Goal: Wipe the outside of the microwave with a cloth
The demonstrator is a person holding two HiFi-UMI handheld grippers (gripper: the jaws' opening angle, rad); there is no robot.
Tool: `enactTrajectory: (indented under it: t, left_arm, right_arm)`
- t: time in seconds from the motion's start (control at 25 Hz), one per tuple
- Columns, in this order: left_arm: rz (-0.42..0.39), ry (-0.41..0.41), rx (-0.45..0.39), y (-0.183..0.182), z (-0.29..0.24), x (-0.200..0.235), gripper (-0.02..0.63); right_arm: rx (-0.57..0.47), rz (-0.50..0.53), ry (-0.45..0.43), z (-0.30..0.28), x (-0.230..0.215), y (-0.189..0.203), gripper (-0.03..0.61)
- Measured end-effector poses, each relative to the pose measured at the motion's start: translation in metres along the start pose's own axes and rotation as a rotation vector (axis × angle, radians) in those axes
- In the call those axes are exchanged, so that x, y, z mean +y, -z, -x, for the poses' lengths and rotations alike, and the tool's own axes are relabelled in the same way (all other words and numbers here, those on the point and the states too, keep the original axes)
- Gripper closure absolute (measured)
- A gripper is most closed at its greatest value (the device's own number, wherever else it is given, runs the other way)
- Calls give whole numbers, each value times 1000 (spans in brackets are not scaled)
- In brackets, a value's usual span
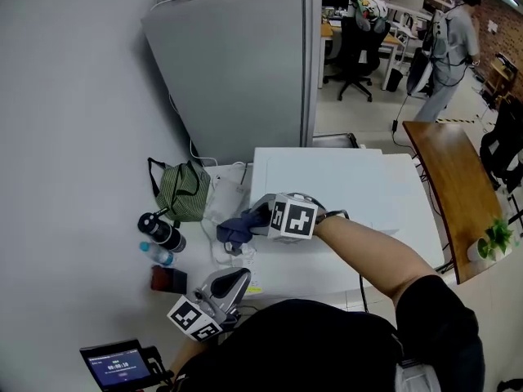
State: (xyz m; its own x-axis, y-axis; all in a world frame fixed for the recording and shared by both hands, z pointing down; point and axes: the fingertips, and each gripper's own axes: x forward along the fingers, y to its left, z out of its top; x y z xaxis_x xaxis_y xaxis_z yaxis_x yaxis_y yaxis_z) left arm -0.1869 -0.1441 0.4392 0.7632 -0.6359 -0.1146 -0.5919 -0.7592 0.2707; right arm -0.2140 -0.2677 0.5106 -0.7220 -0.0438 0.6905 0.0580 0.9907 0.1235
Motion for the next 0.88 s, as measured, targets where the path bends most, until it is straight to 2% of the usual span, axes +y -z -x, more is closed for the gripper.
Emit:
enactTrajectory:
  t: [0.08, 0.2, 0.36, 0.6, 0.72, 0.8, 0.88]
  left_arm:
    - [1, -15, 2, 0, 5, 3, 611]
    - [2, -13, 7, -1, 3, 4, 611]
    - [-8, 41, 16, -2, -22, -8, 611]
    - [-23, 159, 50, 5, -79, -45, 611]
    - [-29, 181, 76, 24, -110, -80, 611]
    - [-21, 172, 96, 31, -119, -93, 611]
    - [0, 153, 109, 33, -118, -94, 611]
  right_arm:
    - [41, -28, -9, -1, -2, 25, 469]
    - [38, -119, 22, 34, -8, 71, 469]
    - [78, -182, 83, 118, -3, 157, 469]
    - [246, -296, 244, 258, 25, 299, 469]
    - [312, -323, 301, 312, 45, 361, 469]
    - [283, -329, 327, 332, 51, 371, 469]
    - [126, -361, 343, 341, 50, 341, 469]
